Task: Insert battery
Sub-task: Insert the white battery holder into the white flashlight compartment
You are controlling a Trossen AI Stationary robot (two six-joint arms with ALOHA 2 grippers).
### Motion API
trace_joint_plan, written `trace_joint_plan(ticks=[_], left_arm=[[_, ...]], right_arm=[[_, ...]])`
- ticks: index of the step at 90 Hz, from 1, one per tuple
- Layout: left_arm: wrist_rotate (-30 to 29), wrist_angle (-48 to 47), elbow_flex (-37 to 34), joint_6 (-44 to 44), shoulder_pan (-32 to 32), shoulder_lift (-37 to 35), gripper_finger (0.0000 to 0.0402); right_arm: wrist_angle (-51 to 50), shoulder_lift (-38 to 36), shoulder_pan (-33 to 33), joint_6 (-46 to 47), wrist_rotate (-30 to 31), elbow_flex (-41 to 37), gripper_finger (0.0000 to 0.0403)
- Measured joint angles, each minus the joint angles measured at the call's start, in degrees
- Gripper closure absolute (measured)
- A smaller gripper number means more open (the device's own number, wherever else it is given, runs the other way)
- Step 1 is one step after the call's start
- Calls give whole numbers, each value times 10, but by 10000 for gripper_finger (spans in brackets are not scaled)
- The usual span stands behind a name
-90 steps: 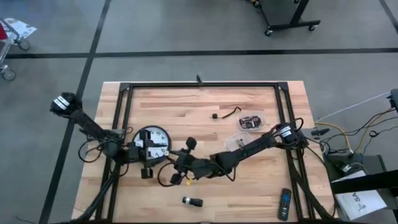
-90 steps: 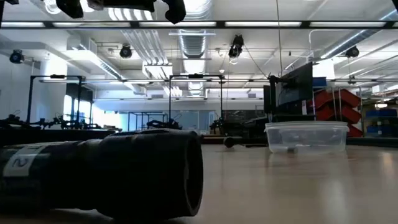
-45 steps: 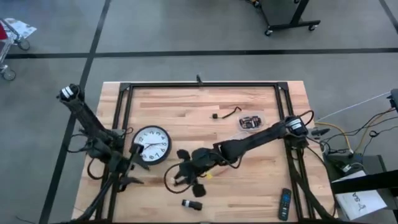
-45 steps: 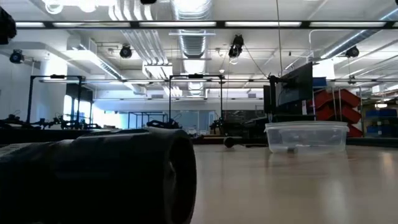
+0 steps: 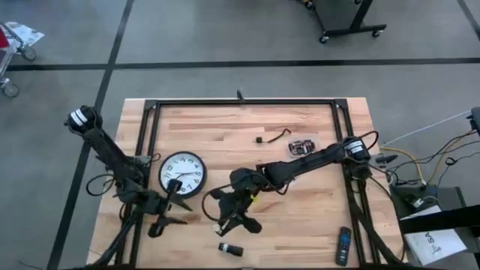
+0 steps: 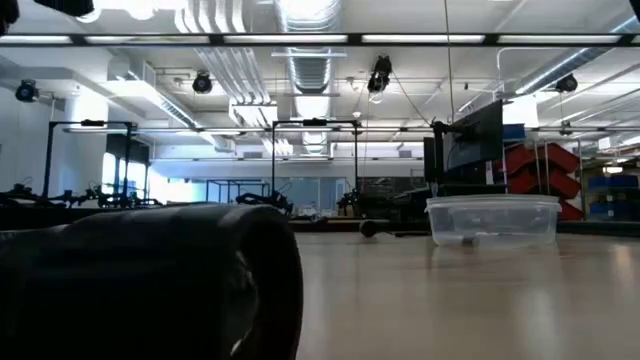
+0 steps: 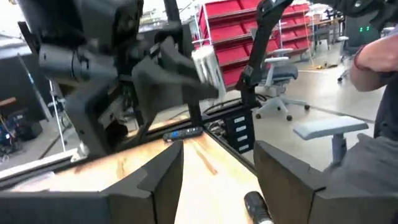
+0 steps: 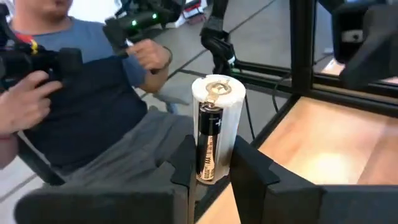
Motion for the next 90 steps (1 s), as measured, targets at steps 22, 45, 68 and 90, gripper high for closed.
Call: trace_joint_plan(ticks=[22,45,68,90], left_arm=[[15,2,0,-81,9,52,248],[38,-26,51,-187,10,169,255],[38,-204,196,-200,17,262,238],[51,-360,342,-230,20,355,214]], right_arm=[[-18,0,0,42,12,0,347],[-63,-9,10,75,46,0,347],[-106,-39,35,108,161,0,353],[-143,-41,103,206,282,0,349]])
